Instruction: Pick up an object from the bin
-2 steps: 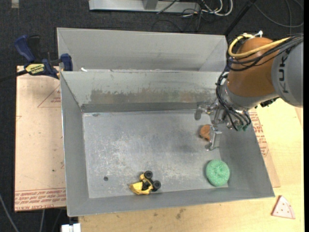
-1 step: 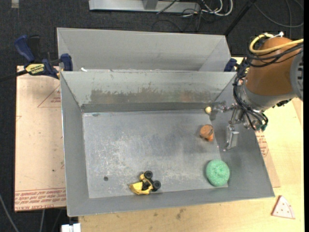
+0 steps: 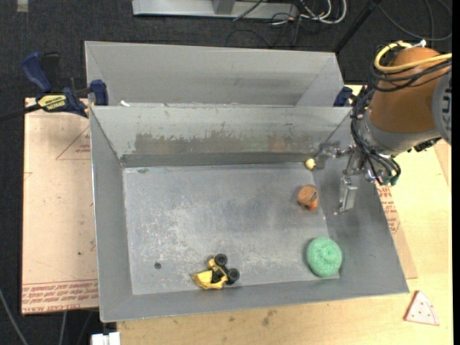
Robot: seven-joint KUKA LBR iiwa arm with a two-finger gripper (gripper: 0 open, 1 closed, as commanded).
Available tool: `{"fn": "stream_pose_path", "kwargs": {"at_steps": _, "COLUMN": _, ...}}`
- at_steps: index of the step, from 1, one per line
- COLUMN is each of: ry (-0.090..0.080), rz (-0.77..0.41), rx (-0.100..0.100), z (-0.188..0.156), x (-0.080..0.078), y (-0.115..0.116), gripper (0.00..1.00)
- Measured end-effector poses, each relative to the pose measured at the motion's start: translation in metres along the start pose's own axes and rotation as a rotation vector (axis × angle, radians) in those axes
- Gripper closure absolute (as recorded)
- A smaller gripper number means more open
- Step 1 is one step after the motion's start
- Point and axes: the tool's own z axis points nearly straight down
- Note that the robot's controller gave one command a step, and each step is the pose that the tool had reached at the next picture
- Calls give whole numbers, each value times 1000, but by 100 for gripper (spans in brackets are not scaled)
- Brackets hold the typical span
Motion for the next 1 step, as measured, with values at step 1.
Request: {"fn": "stream_pose_path", "kwargs": {"at_steps": 1, "ry": 1, "rz": 202, "rx": 0, "z": 69, "x": 16, "y": 16, "gripper": 0}}
